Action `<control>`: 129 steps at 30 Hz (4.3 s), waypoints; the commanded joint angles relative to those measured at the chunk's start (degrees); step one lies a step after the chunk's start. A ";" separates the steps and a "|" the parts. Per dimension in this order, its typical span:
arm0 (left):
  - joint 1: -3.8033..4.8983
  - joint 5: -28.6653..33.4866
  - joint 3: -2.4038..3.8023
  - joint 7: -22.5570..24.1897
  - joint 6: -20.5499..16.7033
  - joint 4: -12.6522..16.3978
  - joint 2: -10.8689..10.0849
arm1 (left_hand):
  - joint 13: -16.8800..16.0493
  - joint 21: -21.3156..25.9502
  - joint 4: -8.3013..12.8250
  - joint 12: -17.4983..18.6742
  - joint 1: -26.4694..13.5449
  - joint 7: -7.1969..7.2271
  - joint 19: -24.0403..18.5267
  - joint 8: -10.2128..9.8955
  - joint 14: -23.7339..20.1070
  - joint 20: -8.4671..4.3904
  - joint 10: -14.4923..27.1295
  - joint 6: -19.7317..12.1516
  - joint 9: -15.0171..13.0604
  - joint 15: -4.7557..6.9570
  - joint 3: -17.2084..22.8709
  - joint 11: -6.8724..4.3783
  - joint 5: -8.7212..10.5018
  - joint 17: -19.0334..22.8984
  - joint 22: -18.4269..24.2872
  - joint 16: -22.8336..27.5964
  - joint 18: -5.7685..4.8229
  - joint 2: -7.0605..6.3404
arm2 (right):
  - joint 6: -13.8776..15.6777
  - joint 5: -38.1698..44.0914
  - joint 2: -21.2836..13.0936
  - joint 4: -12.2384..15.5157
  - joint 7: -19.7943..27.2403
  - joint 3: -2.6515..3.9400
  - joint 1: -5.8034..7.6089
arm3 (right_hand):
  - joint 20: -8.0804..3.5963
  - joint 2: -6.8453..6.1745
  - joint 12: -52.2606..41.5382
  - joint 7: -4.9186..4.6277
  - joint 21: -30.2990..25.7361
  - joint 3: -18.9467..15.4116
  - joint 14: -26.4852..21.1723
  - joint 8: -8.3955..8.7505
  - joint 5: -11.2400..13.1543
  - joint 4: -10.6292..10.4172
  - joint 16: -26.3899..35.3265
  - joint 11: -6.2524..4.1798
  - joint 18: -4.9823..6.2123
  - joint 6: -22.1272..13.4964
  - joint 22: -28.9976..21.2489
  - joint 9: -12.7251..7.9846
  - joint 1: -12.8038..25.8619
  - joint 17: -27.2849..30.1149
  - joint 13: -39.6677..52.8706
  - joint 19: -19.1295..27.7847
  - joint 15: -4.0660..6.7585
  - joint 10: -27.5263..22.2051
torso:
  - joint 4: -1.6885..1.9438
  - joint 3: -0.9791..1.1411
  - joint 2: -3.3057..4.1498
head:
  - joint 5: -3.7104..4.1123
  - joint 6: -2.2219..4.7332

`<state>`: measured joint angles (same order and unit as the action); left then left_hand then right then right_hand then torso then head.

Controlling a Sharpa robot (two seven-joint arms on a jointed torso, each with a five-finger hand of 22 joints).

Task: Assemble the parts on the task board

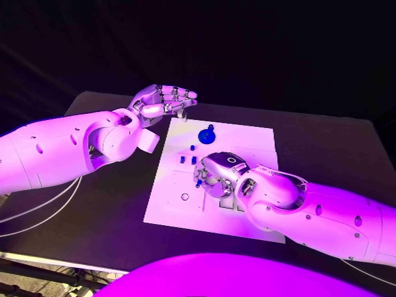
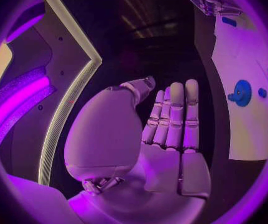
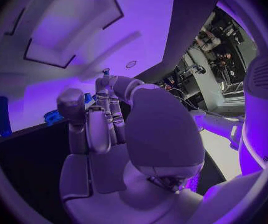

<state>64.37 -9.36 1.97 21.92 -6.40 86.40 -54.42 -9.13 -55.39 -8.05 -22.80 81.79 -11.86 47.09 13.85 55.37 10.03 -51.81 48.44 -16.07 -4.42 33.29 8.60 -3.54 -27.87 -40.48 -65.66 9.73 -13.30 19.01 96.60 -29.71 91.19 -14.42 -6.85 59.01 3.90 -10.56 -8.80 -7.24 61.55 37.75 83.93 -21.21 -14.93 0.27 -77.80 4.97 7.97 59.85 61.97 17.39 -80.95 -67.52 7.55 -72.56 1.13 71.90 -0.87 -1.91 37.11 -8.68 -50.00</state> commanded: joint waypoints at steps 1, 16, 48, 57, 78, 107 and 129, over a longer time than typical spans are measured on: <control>0.01 0.18 0.03 0.17 0.61 0.07 0.10 | 0.08 0.29 0.05 -0.22 0.12 -0.02 0.44 -0.17 -0.24 0.06 0.40 -0.18 0.10 -0.02 -0.41 -0.10 -0.18 0.05 0.05 0.34 0.83 0.26 | -1.33 1.36 0.13 -0.03 -0.82 -0.01 -0.12 | 0.13 0.35 0.17 -0.06 -0.29 0.14 2.38 -0.10 -0.11 -0.24 -0.38 -1.93 -0.86 0.17 -0.02 0.05 0.19 -0.06 0.09 0.08 0.44 2.24 | 0.00 -0.05 -0.02 | -0.10 0.00; 0.01 0.18 0.02 -0.14 0.85 -0.03 0.11 | 0.08 0.38 0.03 -0.25 0.13 -0.02 0.51 -0.16 -0.25 0.07 0.43 -0.16 0.11 -0.03 -0.52 -0.09 -0.18 0.09 0.12 0.38 0.83 0.31 | -2.86 1.43 0.59 -0.38 -1.11 -0.09 -0.32 | 0.16 0.33 0.21 -0.07 -0.24 0.13 2.38 -0.12 -0.08 -0.21 -0.45 -1.92 -0.86 0.17 0.07 0.15 0.35 -0.10 0.16 0.11 0.42 2.27 | -0.02 -0.02 -0.01 | -0.02 0.00; 0.01 0.32 -0.05 -1.16 1.38 0.02 -0.18 | 0.10 0.53 -0.07 -0.26 0.02 -0.03 0.57 -0.22 -0.29 0.09 0.49 -0.28 0.16 -0.06 -0.68 -0.08 -0.15 0.14 0.22 0.44 0.82 0.37 | 4.28 0.40 -2.74 3.13 -1.03 -0.25 -0.99 | 3.29 -1.93 4.78 -3.03 -8.10 -1.32 0.56 5.39 0.06 -0.40 0.93 2.08 0.76 -7.79 -5.43 0.18 3.26 4.35 -3.81 5.27 -2.92 -12.71 | -0.10 -0.11 -0.12 | 0.60 0.00; 0.01 0.33 -0.18 -1.20 1.40 -0.08 -0.54 | 0.11 0.61 -0.09 -0.26 0.02 -0.02 0.59 -0.29 -0.33 0.09 0.55 -0.42 0.20 -0.07 -0.74 -0.07 -0.14 0.18 0.28 0.49 0.82 0.40 | 2.38 -3.60 -10.35 8.44 -0.18 1.36 2.30 | 3.33 -2.90 4.02 -2.87 -8.05 -2.31 0.68 5.60 0.13 -0.40 0.60 1.99 0.73 -7.49 -5.22 0.26 3.67 3.97 -3.73 4.99 -2.97 -12.73 | -0.47 -0.19 -0.16 | 1.10 0.05; 0.01 0.33 -0.40 -1.08 1.59 0.34 -0.88 | 0.11 0.69 -0.07 -0.28 0.07 0.01 0.62 -0.31 -0.35 0.10 0.56 -0.47 0.22 -0.06 -0.80 -0.09 -0.13 0.21 0.34 0.52 0.82 0.42 | -6.53 -5.55 -14.92 3.26 2.01 1.79 5.85 | 3.63 -0.97 -2.75 -0.87 -13.12 -24.15 0.24 9.87 0.69 -9.62 -1.34 2.10 0.66 -8.21 -7.34 -0.02 -3.29 3.56 -3.63 3.14 -3.38 -19.09 | -0.92 -0.53 -0.28 | 2.21 0.89; 0.01 0.33 -0.40 -1.33 1.87 0.34 -0.81 | 0.12 0.82 -0.09 -0.32 0.13 0.05 0.69 -0.29 -0.37 0.09 0.58 -0.45 0.24 -0.04 -0.89 -0.11 -0.14 0.26 0.43 0.57 0.83 0.53 | -6.33 -3.11 -10.85 -0.59 0.46 1.30 4.41 | 2.61 -0.79 -6.28 -1.62 -10.12 -11.41 1.18 9.52 3.94 -12.19 -2.52 0.84 0.08 -3.40 -3.34 0.76 -5.94 2.38 -3.86 0.52 -2.10 -13.88 | -0.95 -0.46 -0.28 | 2.19 0.33; 0.01 0.35 -0.40 -1.61 1.85 0.19 -0.87 | 0.13 0.90 -0.16 -0.32 0.06 0.04 0.72 -0.30 -0.37 0.10 0.63 -0.48 0.25 -0.05 -0.98 -0.10 -0.12 0.28 0.49 0.59 0.83 0.56 | -4.58 -1.92 -10.89 -0.94 0.26 1.26 4.29 | 2.59 -1.46 -5.62 -1.59 -9.25 -6.74 1.24 8.81 4.13 -10.92 -2.80 0.78 -0.04 -2.47 -1.86 1.67 -4.19 2.09 -3.79 0.57 -2.04 -12.81 | -1.01 -0.44 -0.27 | 2.37 0.16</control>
<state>64.36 -9.30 1.53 20.11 -5.45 86.52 -55.35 -9.06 -54.69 -8.07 -22.80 81.79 -11.86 47.50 13.86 55.37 10.02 -51.61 48.44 -15.89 -4.42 32.64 8.39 -3.53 -27.67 -40.04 -65.43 9.72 -13.30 14.21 93.99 -40.60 90.20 -14.03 -5.59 63.34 6.66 -12.06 -14.58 -8.73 52.03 30.71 83.93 -12.21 -11.07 -10.65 -80.24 5.71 8.00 57.01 60.03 18.98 -85.95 -65.44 3.79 -71.64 -1.30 58.67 -1.88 -2.37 36.82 -6.34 -49.81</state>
